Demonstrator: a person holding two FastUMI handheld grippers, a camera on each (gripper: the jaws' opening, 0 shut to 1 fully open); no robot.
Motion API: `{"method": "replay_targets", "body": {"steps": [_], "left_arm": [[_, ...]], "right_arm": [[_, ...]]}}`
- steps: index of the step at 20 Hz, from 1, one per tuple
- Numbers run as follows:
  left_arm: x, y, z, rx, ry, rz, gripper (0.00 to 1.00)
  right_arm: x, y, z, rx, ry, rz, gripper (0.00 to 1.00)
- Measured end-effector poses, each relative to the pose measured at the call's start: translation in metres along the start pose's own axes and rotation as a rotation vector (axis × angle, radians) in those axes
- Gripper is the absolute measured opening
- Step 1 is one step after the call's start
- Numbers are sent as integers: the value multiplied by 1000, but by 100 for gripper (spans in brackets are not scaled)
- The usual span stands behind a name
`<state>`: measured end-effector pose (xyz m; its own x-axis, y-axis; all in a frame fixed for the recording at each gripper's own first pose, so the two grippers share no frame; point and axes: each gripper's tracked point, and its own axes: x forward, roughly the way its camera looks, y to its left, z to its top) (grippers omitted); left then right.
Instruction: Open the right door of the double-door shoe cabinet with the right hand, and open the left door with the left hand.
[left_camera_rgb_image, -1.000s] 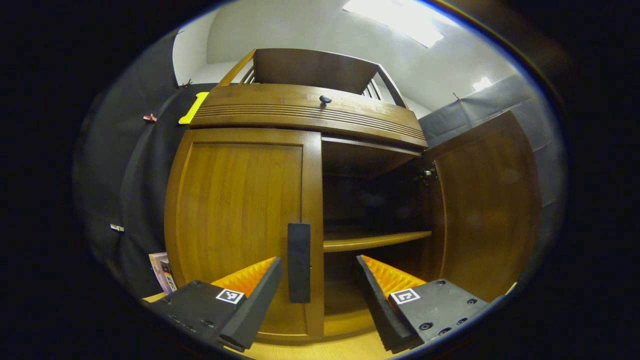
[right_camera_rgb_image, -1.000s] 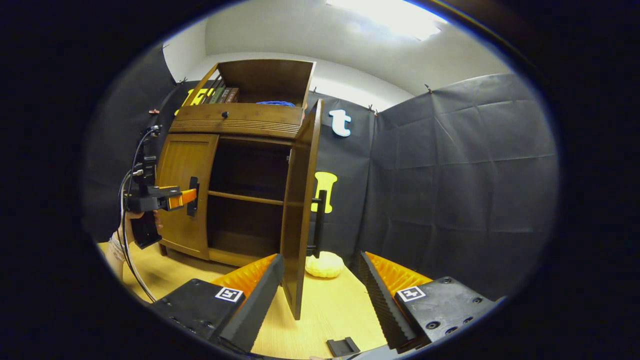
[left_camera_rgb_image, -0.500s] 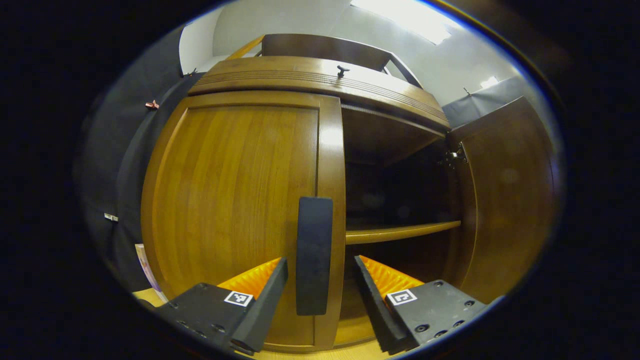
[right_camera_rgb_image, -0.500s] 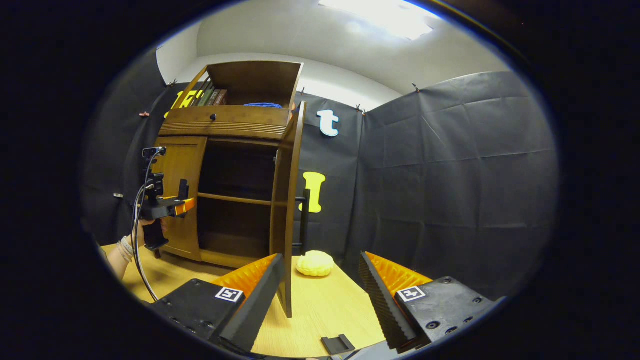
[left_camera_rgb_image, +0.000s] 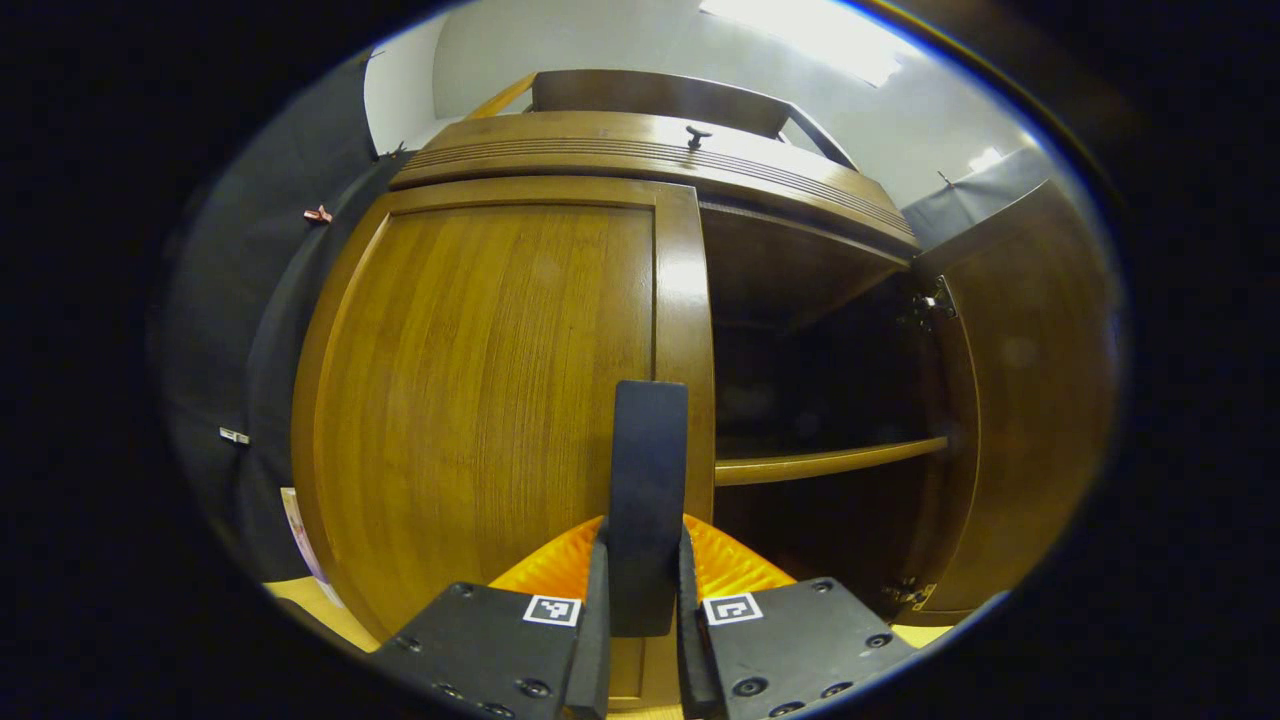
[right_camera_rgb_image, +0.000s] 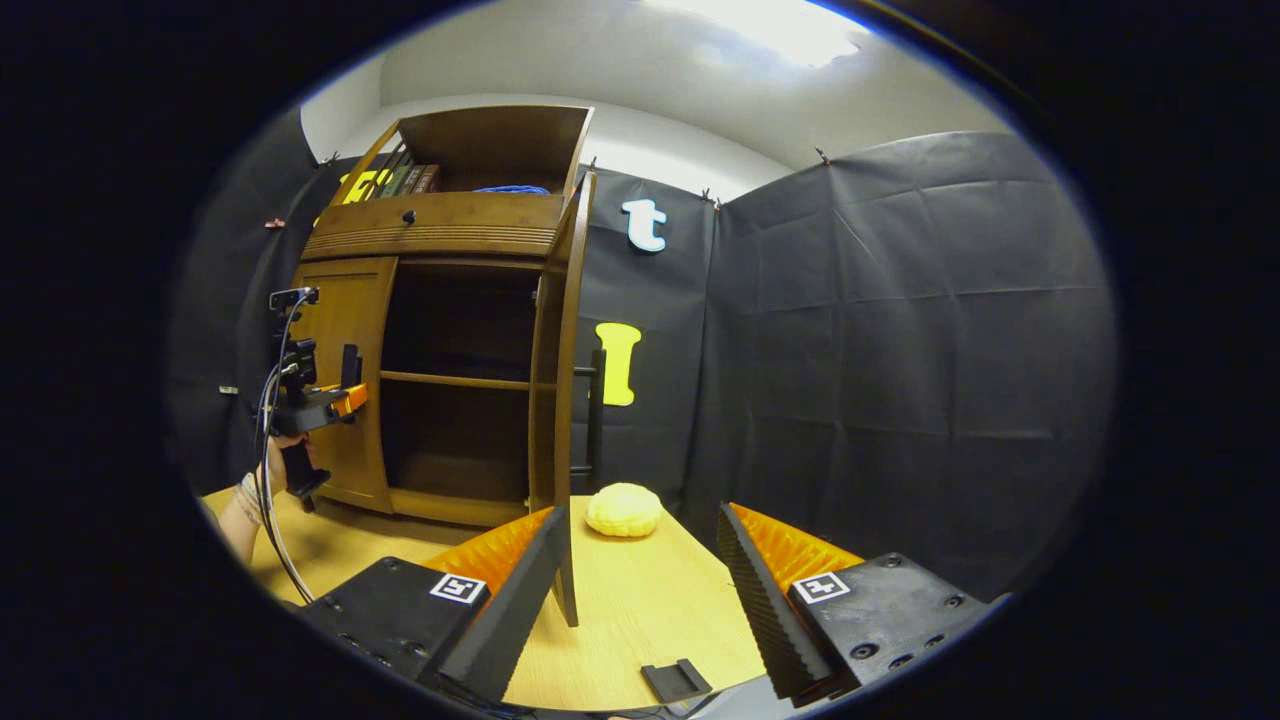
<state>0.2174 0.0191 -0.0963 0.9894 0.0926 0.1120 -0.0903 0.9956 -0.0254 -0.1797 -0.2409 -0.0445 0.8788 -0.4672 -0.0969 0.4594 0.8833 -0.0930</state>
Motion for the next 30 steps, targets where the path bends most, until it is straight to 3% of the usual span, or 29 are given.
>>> {"method": "replay_targets", "body": {"steps": [5,11,30], "left_arm": [[-9,-1,1,-17,13,-22,30],[-36,-1,7,-26,43,-98,31],[-119,21,28,-38,92,-240,30]], "right_arm": [[1,-2,-6,-4,16,-10,95],[-2,16,-3,-9,9,30,95],[-8,113,19,-23,-49,229,95]]}}
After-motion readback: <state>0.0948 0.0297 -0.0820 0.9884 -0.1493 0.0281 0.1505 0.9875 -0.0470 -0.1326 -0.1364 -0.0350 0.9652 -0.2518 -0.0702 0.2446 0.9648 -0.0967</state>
